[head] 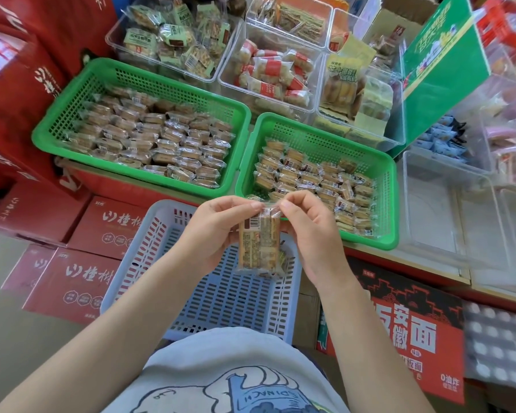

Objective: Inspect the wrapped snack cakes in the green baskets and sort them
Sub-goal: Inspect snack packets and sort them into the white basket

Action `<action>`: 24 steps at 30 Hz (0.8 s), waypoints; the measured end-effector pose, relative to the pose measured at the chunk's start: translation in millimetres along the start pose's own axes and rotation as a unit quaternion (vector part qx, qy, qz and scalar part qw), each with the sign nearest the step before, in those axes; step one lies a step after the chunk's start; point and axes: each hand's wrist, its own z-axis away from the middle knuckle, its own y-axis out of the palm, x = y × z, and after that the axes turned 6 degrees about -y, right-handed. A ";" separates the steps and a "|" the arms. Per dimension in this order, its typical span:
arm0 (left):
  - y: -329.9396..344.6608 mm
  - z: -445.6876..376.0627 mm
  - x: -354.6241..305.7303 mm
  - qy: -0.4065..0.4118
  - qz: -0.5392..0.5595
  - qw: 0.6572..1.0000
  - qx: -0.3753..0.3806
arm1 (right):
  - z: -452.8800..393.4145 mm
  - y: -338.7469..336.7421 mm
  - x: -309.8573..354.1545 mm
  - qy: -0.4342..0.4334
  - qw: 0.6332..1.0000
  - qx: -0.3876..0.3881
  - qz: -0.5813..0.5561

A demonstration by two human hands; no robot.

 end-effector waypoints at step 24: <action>2.4 -39.8 6.1 -0.021 0.020 0.996 -0.085 | -20.4 -30.1 -14.8 0.066 0.992 0.039 0.097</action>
